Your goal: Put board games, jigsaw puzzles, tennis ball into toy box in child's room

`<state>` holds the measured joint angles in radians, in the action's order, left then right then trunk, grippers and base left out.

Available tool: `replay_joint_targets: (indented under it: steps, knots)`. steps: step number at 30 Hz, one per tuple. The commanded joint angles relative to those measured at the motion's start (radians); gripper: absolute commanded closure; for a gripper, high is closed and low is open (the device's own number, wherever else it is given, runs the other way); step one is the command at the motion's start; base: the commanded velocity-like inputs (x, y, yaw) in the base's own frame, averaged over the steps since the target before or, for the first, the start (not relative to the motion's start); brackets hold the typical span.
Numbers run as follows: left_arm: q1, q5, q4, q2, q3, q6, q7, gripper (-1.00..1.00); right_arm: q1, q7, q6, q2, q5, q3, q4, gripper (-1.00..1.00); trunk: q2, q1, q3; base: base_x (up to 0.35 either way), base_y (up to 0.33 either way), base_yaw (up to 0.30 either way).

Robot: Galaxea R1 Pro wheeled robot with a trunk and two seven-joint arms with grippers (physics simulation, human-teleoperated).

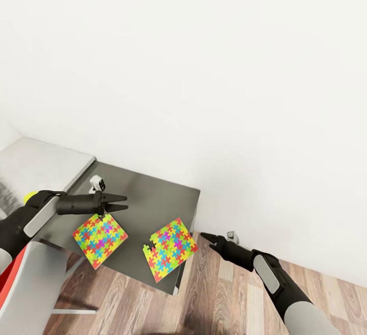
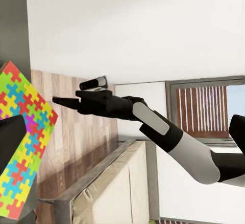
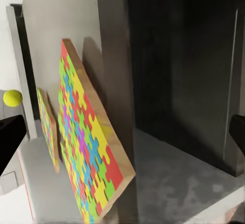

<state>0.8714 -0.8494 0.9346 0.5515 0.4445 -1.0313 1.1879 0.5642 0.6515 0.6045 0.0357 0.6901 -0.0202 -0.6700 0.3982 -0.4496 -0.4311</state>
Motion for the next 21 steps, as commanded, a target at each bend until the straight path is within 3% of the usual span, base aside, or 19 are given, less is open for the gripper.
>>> replay_joint_targets:
  steps: [1,21]
  knots:
    - [0.001,-0.003,0.0,0.001,0.003,-0.006,0.002,-1.0,0.0,-0.002,0.011,0.001,0.008,-0.003,0.0,-1.0,0.002,0.0,-0.002,-0.064,0.0,0.0]
    - [0.002,-0.005,0.0,0.005,0.003,-0.006,0.002,-1.0,0.001,-0.001,0.028,-0.001,0.008,-0.007,0.0,-1.0,0.002,0.0,-0.003,-0.06,0.022,0.0]
